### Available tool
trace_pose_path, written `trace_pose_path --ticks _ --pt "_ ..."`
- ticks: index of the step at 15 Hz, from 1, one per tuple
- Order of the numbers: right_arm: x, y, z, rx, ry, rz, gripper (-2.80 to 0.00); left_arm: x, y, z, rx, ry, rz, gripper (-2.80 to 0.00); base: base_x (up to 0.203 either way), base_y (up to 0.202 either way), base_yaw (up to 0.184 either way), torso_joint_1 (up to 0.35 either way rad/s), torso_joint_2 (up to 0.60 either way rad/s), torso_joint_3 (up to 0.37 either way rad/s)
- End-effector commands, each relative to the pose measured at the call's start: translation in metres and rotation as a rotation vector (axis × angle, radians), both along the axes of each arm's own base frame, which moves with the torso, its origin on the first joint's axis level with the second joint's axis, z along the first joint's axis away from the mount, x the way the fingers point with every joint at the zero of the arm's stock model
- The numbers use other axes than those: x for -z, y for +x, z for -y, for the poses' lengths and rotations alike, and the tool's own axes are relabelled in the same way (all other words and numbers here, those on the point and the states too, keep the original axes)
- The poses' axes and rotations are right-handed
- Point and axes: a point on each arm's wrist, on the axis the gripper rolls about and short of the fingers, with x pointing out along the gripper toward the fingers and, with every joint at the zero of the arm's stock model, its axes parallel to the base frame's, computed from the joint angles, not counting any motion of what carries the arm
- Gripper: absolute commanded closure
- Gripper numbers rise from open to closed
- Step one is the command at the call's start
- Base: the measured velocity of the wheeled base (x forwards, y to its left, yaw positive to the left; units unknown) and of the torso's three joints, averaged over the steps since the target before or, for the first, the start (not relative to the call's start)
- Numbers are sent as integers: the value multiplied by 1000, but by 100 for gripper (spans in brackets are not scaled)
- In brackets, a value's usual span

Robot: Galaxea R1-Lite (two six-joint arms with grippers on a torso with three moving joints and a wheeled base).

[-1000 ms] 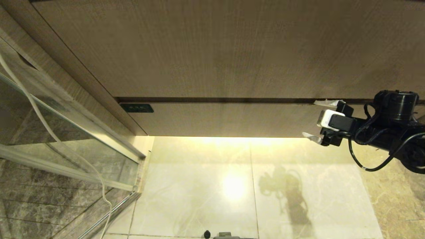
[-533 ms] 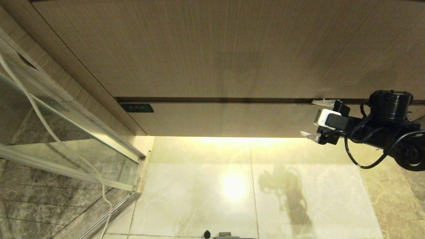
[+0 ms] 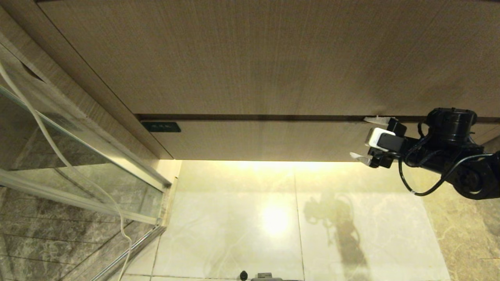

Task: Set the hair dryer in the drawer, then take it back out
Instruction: Pull open the drawer

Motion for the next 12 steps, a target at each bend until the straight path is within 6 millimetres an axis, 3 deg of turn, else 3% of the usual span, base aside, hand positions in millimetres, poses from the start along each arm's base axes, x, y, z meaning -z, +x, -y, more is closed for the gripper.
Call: trace_pose_path --ticks 1,5,12 --pt "7 4 0 -3 -6 -14 -280 0 0 0 0 0 0 0 0 0 0 0 0 0" --pt "17 11 2 6 2 -16 -280 0 0 0 0 0 -1 0 0 0 0 0 0 0" --pt "19 2 11 58 12 -127 -280 0 0 0 0 0 0 0 0 0 0 0 0 0"
